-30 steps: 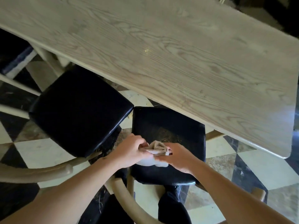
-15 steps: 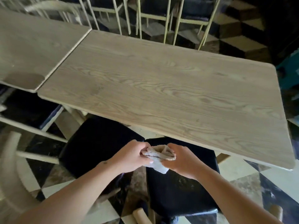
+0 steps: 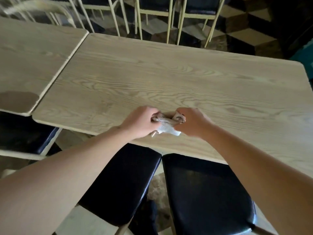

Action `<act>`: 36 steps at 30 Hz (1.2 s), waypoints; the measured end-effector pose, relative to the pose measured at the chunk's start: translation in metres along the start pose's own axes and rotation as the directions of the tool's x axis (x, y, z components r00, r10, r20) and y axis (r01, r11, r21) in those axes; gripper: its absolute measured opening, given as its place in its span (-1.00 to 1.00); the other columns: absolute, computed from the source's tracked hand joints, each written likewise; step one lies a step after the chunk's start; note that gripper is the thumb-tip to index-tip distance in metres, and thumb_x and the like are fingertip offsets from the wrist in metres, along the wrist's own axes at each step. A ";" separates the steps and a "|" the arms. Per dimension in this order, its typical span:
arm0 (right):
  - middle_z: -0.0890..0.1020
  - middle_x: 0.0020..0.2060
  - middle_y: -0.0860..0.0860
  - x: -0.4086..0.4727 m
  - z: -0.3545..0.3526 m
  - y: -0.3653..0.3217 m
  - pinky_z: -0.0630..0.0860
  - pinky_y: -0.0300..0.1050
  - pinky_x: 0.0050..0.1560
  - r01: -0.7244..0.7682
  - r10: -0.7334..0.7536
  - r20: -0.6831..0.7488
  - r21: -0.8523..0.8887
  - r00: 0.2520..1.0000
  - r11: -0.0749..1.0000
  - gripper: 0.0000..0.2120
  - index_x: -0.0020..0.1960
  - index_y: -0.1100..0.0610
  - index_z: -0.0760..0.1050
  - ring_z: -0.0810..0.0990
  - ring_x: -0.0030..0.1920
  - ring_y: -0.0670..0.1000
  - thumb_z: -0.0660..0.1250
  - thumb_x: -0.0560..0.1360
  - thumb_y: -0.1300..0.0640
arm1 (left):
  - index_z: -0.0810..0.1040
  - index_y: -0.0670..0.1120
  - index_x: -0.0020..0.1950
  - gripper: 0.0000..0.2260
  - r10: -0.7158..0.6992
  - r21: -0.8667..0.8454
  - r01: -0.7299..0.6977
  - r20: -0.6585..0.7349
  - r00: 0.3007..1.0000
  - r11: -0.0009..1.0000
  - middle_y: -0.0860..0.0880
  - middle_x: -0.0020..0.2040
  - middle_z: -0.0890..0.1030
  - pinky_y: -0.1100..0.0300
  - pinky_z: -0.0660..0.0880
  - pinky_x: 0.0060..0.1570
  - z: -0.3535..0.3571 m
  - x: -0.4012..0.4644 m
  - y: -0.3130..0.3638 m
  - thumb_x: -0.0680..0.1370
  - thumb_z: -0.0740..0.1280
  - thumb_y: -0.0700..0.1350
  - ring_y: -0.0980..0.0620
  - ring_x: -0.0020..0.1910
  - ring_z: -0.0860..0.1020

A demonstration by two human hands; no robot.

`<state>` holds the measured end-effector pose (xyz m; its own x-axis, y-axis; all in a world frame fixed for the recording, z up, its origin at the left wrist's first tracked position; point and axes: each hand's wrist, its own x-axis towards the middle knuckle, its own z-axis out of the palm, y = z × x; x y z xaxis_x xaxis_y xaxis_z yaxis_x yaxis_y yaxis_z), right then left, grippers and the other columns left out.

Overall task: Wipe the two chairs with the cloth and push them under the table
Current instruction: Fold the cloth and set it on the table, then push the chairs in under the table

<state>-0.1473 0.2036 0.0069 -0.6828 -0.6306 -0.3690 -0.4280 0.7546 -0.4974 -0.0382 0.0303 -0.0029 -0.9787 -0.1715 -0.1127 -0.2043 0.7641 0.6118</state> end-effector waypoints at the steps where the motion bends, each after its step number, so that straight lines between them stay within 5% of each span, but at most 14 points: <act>1: 0.62 -0.11 0.02 0.002 -0.005 -0.001 0.40 -0.13 -0.33 0.017 -0.020 -0.056 -0.066 0.998 0.998 -0.78 0.02 -0.08 0.51 0.59 -0.15 0.13 0.40 0.38 0.08 | 0.52 0.05 -0.25 -0.84 0.039 0.034 -0.037 -0.046 0.998 0.999 0.11 -0.34 0.52 0.23 0.25 -0.43 -0.001 0.005 0.000 0.47 0.37 -0.18 0.08 -0.39 0.47; 3: 0.63 -0.10 0.00 0.009 -0.006 -0.003 0.37 -0.12 -0.32 0.041 -0.067 -0.161 -0.159 0.985 0.986 -0.70 0.11 -0.11 0.48 0.57 -0.17 0.15 0.36 0.40 0.10 | 0.61 -0.03 -0.10 -0.94 0.129 0.135 -0.110 -0.141 0.982 0.985 0.08 -0.20 0.59 0.20 0.34 -0.32 -0.004 0.015 -0.008 0.47 0.39 -0.17 0.04 -0.24 0.53; 6: 0.68 0.05 0.00 0.008 0.012 0.002 0.55 -0.03 -0.23 0.106 -0.180 -0.318 -0.235 0.931 0.966 -0.58 0.24 -0.11 0.51 0.63 -0.04 0.18 0.39 0.44 0.20 | 0.63 -0.17 -0.03 -0.82 0.309 0.292 -0.233 -0.252 0.917 0.928 -0.09 -0.04 0.65 0.09 0.51 -0.09 0.011 0.022 -0.025 0.39 0.50 -0.25 -0.11 -0.08 0.59; 9: 0.70 0.14 0.04 -0.009 0.050 0.014 0.66 0.11 -0.07 0.231 -0.338 -0.372 -0.303 0.864 0.925 -0.59 0.18 0.07 0.64 0.66 0.12 0.18 0.47 0.37 0.35 | 0.61 -0.21 -0.09 -0.79 0.424 0.363 -0.335 -0.203 0.882 0.870 -0.13 -0.07 0.61 0.00 0.56 -0.06 0.038 0.009 -0.045 0.34 0.56 -0.27 -0.17 -0.10 0.58; 12: 0.65 0.24 0.06 -0.022 0.092 0.033 0.60 0.12 0.15 0.263 -0.375 -0.335 -0.333 0.864 0.905 -0.57 0.24 0.13 0.63 0.60 0.28 0.14 0.42 0.40 0.38 | 0.61 -0.18 -0.05 -0.79 0.469 0.407 -0.407 -0.060 0.881 0.817 -0.11 -0.04 0.59 -0.09 0.54 -0.01 0.067 -0.004 -0.072 0.36 0.53 -0.24 -0.18 -0.04 0.54; 17: 0.26 0.57 0.02 -0.048 0.125 0.044 0.24 0.01 0.49 0.227 -0.290 -0.228 -0.268 0.929 0.936 -0.30 0.57 0.11 0.27 0.18 0.58 0.06 -0.11 0.44 0.30 | 0.50 -0.12 0.17 -0.69 0.477 0.447 -0.454 0.067 0.876 0.771 -0.08 0.17 0.51 -0.06 0.44 0.15 0.083 -0.019 -0.093 0.44 0.34 -0.12 -0.14 0.19 0.47; 23: -0.14 0.62 -0.11 -0.051 0.121 0.028 -0.05 0.13 0.60 0.070 -0.082 -0.034 -0.263 0.996 0.962 -0.20 0.64 -0.02 -0.10 -0.21 0.61 -0.05 0.16 0.53 0.35 | 0.33 -0.16 0.47 -0.38 0.305 0.504 -0.386 0.239 0.922 0.772 -0.16 0.49 0.34 -0.06 0.38 0.34 0.083 -0.046 -0.089 0.43 0.33 -0.03 -0.12 0.51 0.27; 27: -0.10 0.62 -0.17 -0.055 0.103 0.006 0.15 0.04 0.55 -0.037 0.046 0.033 -0.233 0.998 0.972 -0.14 0.63 -0.08 -0.10 -0.04 0.61 -0.04 0.24 0.50 0.35 | 0.26 -0.10 0.48 -0.35 0.221 0.504 -0.362 0.318 0.922 0.784 -0.16 0.52 0.24 -0.04 0.37 0.36 0.067 -0.043 -0.070 0.43 0.39 0.00 -0.15 0.49 0.29; 30: 0.13 0.58 -0.18 -0.067 0.084 -0.007 0.51 0.00 0.15 -0.195 0.210 0.087 -0.162 0.974 0.967 -0.12 0.60 -0.19 -0.05 0.27 0.50 0.04 0.24 0.46 0.34 | 0.10 -0.02 0.56 -0.31 0.111 0.499 -0.265 0.317 0.942 0.825 -0.11 0.59 0.08 -0.03 0.30 0.40 0.053 -0.046 -0.052 0.51 0.33 0.06 -0.14 0.49 0.26; 33: 0.23 0.57 -0.07 -0.093 0.052 -0.026 0.50 0.03 0.21 -0.338 0.351 0.079 -0.143 0.933 0.930 -0.21 0.62 -0.10 -0.05 0.34 0.48 0.12 0.23 0.51 0.25 | -0.07 0.07 0.62 -0.24 0.011 0.472 -0.150 0.285 0.959 0.869 -0.10 0.63 -0.01 -0.10 0.30 0.40 0.029 -0.064 -0.024 0.55 0.31 0.09 -0.18 0.53 0.20; 36: 0.44 0.43 -0.02 -0.119 0.027 -0.048 0.51 -0.02 0.05 -0.373 0.376 0.007 -0.115 0.927 0.921 -0.34 0.55 -0.08 0.13 0.47 0.34 0.13 0.22 0.52 0.23 | -0.19 0.20 0.60 -0.20 -0.019 0.434 -0.120 0.304 0.952 0.893 -0.07 0.64 -0.09 -0.16 0.23 0.45 0.006 -0.082 -0.004 0.57 0.31 0.09 -0.17 0.59 0.06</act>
<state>-0.0295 0.2374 0.0535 -0.7897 -0.3016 -0.5342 -0.2073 0.9508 -0.2303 0.0430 0.0456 -0.0009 -0.9340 0.0108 -0.3571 -0.0728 0.9728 0.2198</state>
